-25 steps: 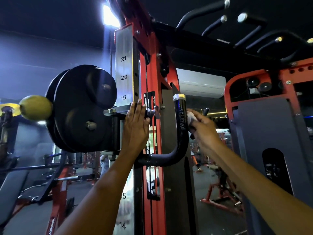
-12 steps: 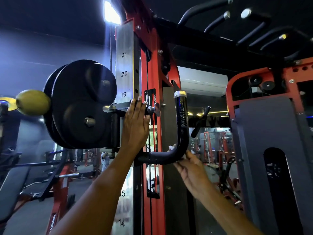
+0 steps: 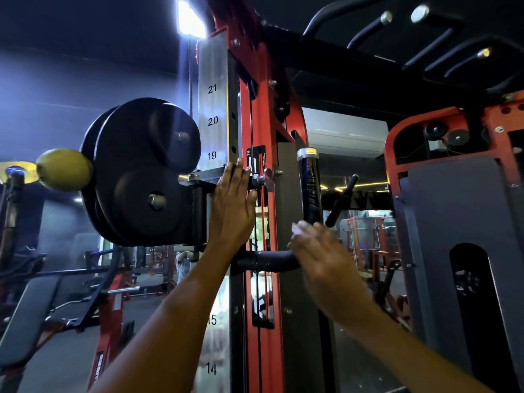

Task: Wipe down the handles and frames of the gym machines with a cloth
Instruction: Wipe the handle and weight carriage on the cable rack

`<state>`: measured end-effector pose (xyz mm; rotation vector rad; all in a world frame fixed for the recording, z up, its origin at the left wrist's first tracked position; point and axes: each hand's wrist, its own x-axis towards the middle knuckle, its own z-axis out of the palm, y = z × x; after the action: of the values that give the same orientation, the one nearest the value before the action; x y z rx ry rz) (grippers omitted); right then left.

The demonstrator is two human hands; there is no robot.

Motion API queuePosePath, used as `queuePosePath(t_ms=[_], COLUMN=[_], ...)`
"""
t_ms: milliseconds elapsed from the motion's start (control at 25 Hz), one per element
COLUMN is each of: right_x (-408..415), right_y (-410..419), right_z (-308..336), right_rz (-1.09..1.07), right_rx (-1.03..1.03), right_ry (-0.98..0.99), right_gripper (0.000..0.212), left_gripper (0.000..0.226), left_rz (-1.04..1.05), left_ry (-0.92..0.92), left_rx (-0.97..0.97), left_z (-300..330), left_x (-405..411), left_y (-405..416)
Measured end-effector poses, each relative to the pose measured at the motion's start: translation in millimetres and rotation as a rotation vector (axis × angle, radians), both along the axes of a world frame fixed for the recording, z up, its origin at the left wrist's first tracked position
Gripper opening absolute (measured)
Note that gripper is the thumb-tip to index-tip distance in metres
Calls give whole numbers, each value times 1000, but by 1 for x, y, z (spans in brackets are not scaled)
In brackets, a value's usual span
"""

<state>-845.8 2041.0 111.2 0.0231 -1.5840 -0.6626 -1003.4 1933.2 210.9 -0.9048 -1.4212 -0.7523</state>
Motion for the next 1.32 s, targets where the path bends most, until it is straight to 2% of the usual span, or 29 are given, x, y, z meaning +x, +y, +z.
queuePosePath(t_ms=[160, 280, 360, 480, 560, 640, 720, 760, 800, 840, 880, 1000, 1040, 1080, 1160, 1320], right_x=[-17, 0, -8, -47, -56, -41, -13, -1, 6, 10, 9, -10, -18, -26, -43, -59], right_y=[-26, -14, -23, -43, -37, -9, 26, 42, 54, 56, 49, -4, -23, -42, -73, -85], right_z=[-3, 4, -6, 0, 5, -2, -17, -27, -37, -45, -49, -31, -22, -15, -7, -14], right_rz=[128, -49, -131, 71, 99, -2, -65, -70, -27, 89, 279, 1146, 1413, 1557, 1653, 1832], right_rx=[7, 15, -21, -89, 54, 301, 457, 463, 377, 175, -147, -1240, -1500, -1682, -1946, -2114], right_ry=[-136, -5, 16, -113, -186, -217, -258, -305, -348, -351, -300, 211, 320, 368, 376, 93], right_gripper=[42, 43, 48, 49, 39, 34, 40, 43, 43, 43, 41, 32, 29, 25, 22, 19], left_gripper=[59, 56, 57, 60, 57, 56, 59, 61, 61, 62, 61, 56, 56, 57, 60, 55], left_rz=[-22, -15, -14, -26, -24, -29, -40, -42, -44, -41, -32, -23, -26, -28, -28, -26], left_ry=[-2, -13, 1, -5, -14, 3, 20, 20, 17, 13, 8, 2, 3, 7, 18, 16], left_rx=[-40, -71, -49, -49, -55, -46, -34, -37, -41, -46, -49, -50, -52, -56, -59, -57], left_z=[1, 2, 2, 1, 1, 2, 1, 0, 0, -1, -2, -1, -1, -1, -2, -3], left_x=[3, 2, 1, -1, -1, -1, -1, -1, -1, -2, -2, 0, 1, 1, 2, 2], left_y=[-4, -8, -6, -3, -4, -5, -4, -4, -3, -3, -3, -5, -5, -6, -7, -6])
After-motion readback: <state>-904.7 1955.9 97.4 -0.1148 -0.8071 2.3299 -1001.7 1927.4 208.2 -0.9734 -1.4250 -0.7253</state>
